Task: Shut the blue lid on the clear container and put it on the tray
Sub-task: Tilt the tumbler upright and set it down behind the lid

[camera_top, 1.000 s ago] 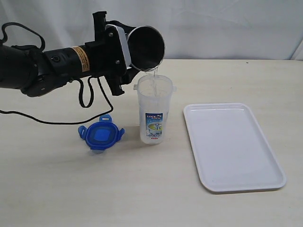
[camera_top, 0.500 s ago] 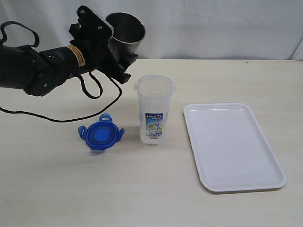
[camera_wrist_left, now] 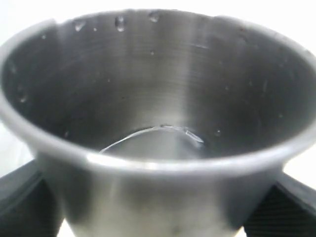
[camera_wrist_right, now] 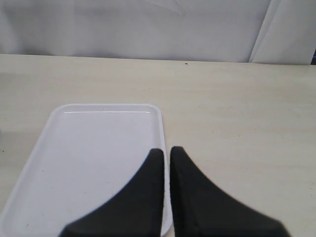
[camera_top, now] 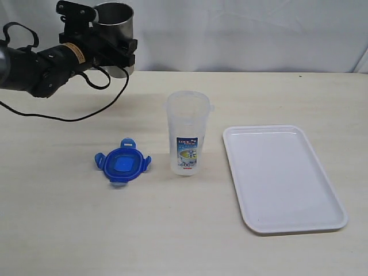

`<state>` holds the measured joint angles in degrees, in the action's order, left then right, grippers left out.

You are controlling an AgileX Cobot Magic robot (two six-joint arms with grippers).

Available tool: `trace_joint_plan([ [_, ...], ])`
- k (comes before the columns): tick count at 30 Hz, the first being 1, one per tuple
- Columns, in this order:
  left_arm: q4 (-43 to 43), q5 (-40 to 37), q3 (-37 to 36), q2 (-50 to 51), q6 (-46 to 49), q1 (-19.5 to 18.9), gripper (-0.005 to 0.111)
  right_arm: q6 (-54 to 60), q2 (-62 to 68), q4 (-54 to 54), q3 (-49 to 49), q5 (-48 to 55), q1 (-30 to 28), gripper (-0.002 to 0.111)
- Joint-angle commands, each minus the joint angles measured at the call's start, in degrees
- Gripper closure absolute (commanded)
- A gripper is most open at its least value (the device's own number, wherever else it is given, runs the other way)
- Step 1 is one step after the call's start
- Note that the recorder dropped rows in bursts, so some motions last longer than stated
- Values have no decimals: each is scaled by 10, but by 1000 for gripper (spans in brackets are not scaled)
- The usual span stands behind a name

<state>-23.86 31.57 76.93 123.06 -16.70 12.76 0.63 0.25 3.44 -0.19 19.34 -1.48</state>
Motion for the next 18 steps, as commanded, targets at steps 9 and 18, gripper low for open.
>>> trace_joint_plan([
  [9,5,15,165,152,-40,-23,107,-2,-3,-1,2,1,-4,104],
  [18,6,10,192,206,-43,-23,107,-2,-3,-1,2,1,-4,104],
])
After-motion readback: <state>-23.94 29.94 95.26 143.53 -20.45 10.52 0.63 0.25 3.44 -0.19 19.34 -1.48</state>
